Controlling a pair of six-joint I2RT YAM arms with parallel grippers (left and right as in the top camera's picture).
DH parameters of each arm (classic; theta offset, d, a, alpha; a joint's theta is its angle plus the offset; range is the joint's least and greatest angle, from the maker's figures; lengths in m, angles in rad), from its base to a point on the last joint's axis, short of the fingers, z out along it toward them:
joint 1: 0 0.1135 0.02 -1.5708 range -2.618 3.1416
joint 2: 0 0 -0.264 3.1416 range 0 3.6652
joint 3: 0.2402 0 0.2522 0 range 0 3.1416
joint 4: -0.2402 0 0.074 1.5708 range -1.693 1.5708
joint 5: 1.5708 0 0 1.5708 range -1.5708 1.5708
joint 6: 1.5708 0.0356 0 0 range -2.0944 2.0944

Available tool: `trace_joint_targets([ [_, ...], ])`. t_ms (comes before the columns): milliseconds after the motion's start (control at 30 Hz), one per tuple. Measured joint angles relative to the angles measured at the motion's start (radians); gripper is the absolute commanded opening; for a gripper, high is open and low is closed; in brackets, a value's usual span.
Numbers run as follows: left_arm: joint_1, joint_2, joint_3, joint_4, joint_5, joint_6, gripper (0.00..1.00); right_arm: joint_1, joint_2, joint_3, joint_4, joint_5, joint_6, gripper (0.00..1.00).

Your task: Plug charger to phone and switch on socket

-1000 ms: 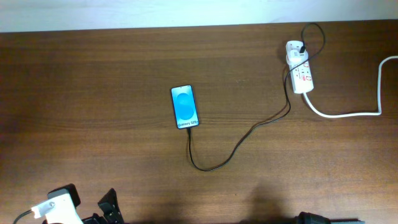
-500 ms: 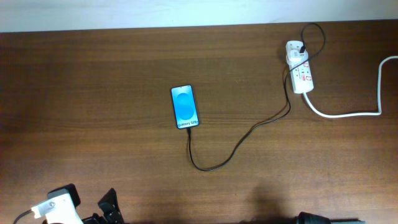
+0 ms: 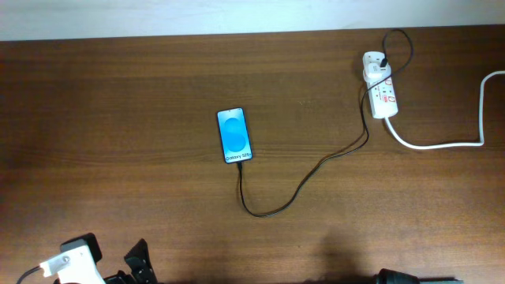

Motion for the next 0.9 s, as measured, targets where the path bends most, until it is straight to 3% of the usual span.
trace_joint_targets([
  [300, 0.000, 0.000, 0.000, 0.000, 0.000, 0.000, 0.99, 0.000, 0.000, -0.027, 0.000, 0.015, -0.007, 0.98],
  [467, 0.000, 0.000, 0.000, 0.000, 0.000, 0.000, 0.99, 0.000, 0.000, -0.077, 0.000, 0.025, -0.099, 0.98],
  [900, 0.000, 0.000, 0.000, 0.000, 0.000, 0.000, 0.99, 0.000, 0.000, -0.482, 0.064, 0.009, -0.203, 0.98],
])
